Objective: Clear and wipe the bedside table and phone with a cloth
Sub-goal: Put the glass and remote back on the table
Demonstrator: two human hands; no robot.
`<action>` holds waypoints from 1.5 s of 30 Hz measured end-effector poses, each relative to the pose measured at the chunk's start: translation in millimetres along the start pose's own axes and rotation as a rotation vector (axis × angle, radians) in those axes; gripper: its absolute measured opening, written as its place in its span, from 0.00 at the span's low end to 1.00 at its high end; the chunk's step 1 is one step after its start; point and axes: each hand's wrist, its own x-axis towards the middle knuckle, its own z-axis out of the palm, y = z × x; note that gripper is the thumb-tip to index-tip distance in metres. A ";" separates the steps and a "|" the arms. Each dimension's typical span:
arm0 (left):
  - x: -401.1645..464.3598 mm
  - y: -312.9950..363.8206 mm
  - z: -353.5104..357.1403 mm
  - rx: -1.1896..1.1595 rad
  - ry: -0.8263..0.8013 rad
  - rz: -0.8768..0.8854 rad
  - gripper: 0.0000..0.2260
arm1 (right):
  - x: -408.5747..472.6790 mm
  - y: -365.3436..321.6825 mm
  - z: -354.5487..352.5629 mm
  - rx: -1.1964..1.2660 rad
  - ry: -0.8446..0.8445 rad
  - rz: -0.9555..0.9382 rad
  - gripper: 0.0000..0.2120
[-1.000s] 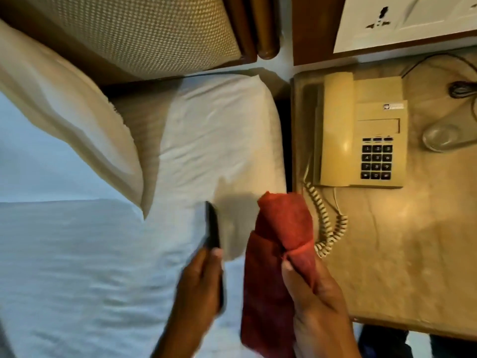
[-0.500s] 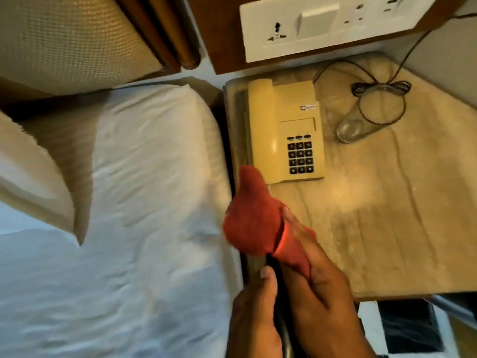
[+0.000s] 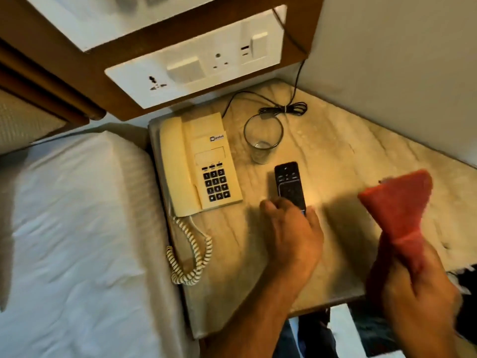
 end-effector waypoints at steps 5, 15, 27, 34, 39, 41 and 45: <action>59.6 61.7 40.5 0.350 0.128 0.122 0.30 | 29.7 47.7 34.9 -0.432 -0.162 -0.010 0.31; 111.5 72.9 64.2 0.516 0.201 0.160 0.35 | 34.5 87.9 74.2 -0.486 0.000 -0.160 0.36; -27.7 -177.4 22.0 0.685 0.038 0.484 0.33 | 32.8 88.9 76.7 -0.447 0.123 -0.226 0.34; -25.1 -196.3 26.2 0.653 0.093 0.532 0.35 | 23.7 83.2 76.7 -0.404 0.215 -0.241 0.33; -21.7 -194.6 24.8 0.610 0.063 0.532 0.36 | 22.1 77.6 75.8 -0.375 0.252 -0.223 0.30; -20.3 -196.5 24.7 0.596 0.058 0.537 0.36 | 19.6 75.2 70.9 -0.374 0.271 -0.193 0.25; -18.3 -199.8 27.3 0.576 0.094 0.558 0.36 | -7.7 92.0 48.6 -0.185 0.256 -0.112 0.17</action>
